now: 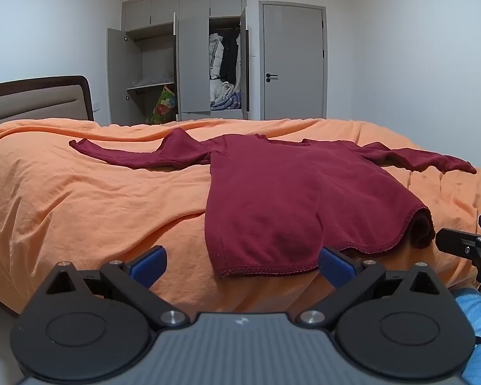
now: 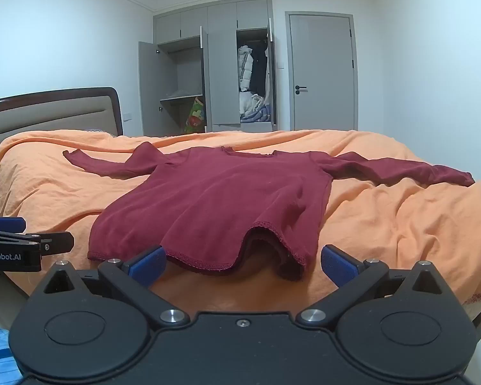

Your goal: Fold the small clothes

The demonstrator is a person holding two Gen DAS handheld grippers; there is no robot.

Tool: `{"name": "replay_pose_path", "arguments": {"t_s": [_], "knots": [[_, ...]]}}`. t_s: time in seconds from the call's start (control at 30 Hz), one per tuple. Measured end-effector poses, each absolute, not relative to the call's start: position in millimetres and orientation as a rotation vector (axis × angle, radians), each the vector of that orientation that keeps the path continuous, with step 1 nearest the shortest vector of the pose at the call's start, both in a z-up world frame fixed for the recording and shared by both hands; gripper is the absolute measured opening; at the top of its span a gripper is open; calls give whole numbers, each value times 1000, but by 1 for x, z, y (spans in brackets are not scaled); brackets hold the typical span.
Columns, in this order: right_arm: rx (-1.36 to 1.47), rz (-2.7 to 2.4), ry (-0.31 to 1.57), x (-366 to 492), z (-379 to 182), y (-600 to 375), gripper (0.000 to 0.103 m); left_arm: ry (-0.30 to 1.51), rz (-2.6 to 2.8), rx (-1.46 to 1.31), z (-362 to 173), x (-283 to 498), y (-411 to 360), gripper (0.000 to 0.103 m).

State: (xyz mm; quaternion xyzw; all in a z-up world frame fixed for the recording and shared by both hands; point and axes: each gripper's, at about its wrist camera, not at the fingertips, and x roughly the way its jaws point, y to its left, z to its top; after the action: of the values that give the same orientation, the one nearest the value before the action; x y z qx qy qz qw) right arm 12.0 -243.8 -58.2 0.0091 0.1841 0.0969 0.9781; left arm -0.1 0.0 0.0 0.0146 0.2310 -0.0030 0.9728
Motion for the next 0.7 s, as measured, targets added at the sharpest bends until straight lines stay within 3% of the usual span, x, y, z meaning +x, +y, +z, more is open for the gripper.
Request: {"name": "replay_pose_path", "arguments": {"t_s": [0.7], "knots": [[22,196,376,12,-59,-244,103,462,-10,33,2,-1,4,103]]}}
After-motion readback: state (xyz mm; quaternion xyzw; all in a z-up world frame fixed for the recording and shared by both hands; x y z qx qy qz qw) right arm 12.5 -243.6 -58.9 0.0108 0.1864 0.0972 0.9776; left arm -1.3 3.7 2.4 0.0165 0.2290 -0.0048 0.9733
